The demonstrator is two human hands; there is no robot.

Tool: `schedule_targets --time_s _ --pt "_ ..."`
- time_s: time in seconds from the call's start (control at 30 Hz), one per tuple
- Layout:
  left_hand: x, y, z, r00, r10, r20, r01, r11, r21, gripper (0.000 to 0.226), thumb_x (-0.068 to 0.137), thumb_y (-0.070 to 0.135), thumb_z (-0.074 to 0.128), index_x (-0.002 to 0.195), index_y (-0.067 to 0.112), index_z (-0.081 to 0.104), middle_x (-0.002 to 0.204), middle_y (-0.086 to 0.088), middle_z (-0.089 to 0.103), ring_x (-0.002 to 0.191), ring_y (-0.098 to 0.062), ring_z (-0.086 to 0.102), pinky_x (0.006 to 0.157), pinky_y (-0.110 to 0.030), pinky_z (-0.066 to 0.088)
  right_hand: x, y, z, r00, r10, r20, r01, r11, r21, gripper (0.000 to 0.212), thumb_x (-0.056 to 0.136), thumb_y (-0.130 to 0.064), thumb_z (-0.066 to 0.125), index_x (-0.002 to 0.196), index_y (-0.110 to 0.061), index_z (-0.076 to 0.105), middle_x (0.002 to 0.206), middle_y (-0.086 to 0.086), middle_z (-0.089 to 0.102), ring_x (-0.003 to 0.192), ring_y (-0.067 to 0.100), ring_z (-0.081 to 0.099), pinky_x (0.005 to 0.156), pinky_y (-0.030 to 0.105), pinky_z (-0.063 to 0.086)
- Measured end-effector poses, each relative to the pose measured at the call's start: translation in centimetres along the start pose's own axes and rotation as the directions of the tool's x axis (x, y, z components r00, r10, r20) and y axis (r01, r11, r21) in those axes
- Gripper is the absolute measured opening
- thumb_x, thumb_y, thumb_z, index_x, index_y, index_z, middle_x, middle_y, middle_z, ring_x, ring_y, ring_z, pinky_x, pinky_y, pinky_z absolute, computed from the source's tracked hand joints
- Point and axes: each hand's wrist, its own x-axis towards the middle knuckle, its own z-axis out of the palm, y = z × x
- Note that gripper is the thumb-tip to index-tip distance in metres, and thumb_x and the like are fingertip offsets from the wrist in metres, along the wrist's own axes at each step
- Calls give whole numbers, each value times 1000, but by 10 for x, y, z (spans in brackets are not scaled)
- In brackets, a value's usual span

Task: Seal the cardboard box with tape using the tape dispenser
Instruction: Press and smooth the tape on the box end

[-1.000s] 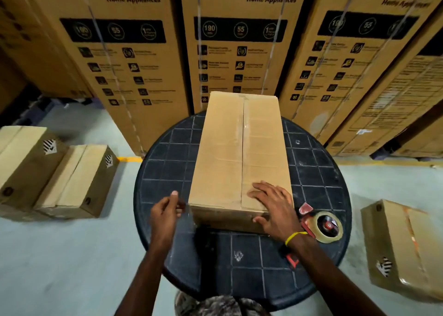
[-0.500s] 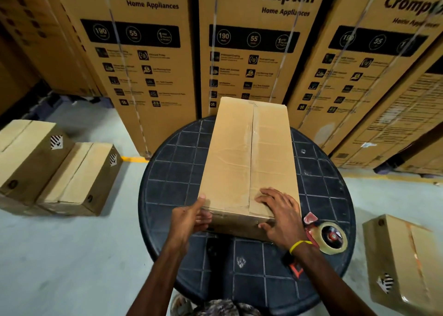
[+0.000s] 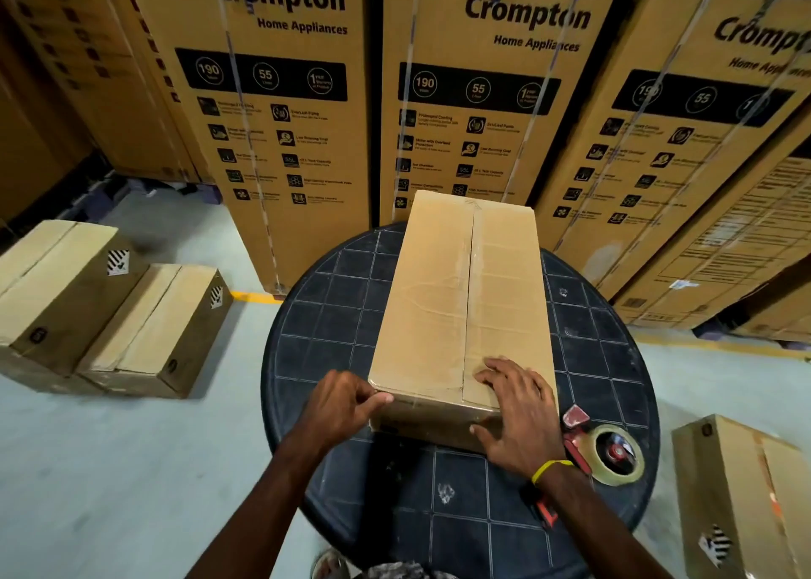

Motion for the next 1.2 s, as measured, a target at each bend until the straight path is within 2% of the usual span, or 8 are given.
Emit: schedule_targets --time_s 0.13,0.23,0.43,0.57,0.7,0.83,1.03,1.2 --pt "1 7 -5 997 59 -59 -40 959 279 45 87 59 71 70 18 77 47 7 58 45 -10 52 51 -23 41 15 -29 5 994 -74 -79 82 992 94 78 71 -65 71 140 -33 52 146 -9 52 138 16 45 114 51 34" --pt "4 7 -11 986 138 -96 -82 894 441 48 73 62 82 61 17 71 54 0 65 50 -23 61 48 -30 48 40 -68 18 954 -258 -152 282 945 168 51 78 -52 74 122 -28 69 122 -6 66 115 19 60 96 43 49" --pt "9 3 -10 954 291 -72 -244 893 377 43 67 36 93 78 19 55 80 0 62 65 -27 63 49 -35 47 56 -88 37 911 -310 -272 362 917 167 18 77 -37 79 91 -27 76 85 -6 62 86 20 55 73 37 48" --pt "7 -5 -6 946 324 9 -309 892 330 48 71 18 88 95 24 47 97 -2 57 76 -29 63 54 -37 51 51 -82 43 887 -334 -320 399 902 166 17 81 -32 80 96 -27 77 86 -5 63 86 21 56 74 35 44" --pt "11 -7 -8 878 475 -53 -428 831 355 32 76 41 80 98 20 68 101 2 61 90 -18 59 59 -29 51 53 -80 40 926 -267 -268 345 885 311 17 78 -29 82 94 -26 79 92 -5 66 95 22 59 81 40 49" --pt "25 -16 -5 826 552 -108 -511 817 267 36 86 52 65 82 19 78 81 3 64 79 -17 56 63 -29 47 55 -74 40 926 -267 -266 354 858 373 14 78 -26 85 90 -22 81 94 -5 70 94 21 61 82 40 51" --pt "36 -30 -4 748 653 -119 -626 753 201 32 90 43 70 78 14 77 73 -1 62 70 -20 50 64 -31 41 53 -62 37 841 -411 -352 486 859 160 4 88 -32 79 87 -28 77 103 -10 74 93 22 65 80 42 50" --pt "42 -32 -6 722 685 -98 -665 726 175 31 88 44 73 81 14 78 75 0 64 69 -19 52 61 -31 44 25 -20 21 843 -351 -407 405 913 51 9 88 -46 77 89 -37 79 112 -18 74 100 19 67 86 41 41"
